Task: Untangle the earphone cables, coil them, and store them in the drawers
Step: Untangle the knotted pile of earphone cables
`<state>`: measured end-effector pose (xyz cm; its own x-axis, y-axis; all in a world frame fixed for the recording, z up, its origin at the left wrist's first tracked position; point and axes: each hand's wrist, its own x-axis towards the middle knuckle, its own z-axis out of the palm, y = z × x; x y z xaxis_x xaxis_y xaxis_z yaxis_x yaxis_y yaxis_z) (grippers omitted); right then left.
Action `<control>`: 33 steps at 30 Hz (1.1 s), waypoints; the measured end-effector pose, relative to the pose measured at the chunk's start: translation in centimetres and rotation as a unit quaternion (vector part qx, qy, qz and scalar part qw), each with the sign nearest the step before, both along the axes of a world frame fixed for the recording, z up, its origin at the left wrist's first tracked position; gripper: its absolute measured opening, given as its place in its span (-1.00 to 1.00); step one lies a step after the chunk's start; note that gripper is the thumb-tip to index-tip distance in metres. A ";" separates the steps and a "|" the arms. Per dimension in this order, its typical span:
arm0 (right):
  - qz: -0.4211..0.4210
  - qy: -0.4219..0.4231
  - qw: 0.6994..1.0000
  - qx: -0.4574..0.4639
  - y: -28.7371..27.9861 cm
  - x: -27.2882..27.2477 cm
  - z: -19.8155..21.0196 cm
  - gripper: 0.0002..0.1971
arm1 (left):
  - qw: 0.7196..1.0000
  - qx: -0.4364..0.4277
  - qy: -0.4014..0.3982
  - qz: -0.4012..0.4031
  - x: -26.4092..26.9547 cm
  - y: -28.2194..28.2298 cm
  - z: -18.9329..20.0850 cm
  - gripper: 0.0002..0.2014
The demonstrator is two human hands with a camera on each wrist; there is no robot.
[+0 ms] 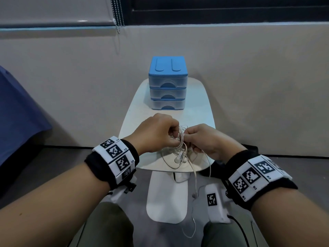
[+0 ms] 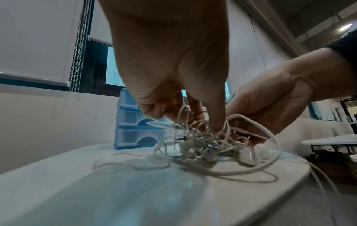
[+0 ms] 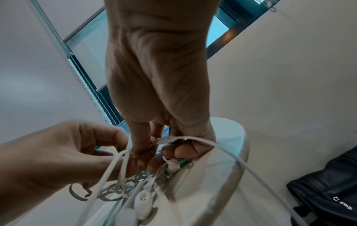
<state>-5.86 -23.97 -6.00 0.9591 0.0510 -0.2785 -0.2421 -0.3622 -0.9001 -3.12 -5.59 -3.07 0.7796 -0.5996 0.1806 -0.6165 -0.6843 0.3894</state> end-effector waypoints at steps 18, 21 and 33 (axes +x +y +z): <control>-0.046 -0.309 0.943 -0.116 2.3 -1.0 5.4 -0.88 | 0.998 -0.037 0.039 -0.027 1.3 1.0 1.8 -0.91; 0.054 -0.283 0.948 -0.137 2.3 -0.9 5.2 -0.78 | 0.996 -0.068 0.048 -0.026 1.3 2.0 2.7 -0.97; 0.013 -0.304 0.906 -0.292 1.8 -0.8 7.4 -0.60 | 0.934 -0.294 0.201 0.000 0.0 2.4 3.1 -0.92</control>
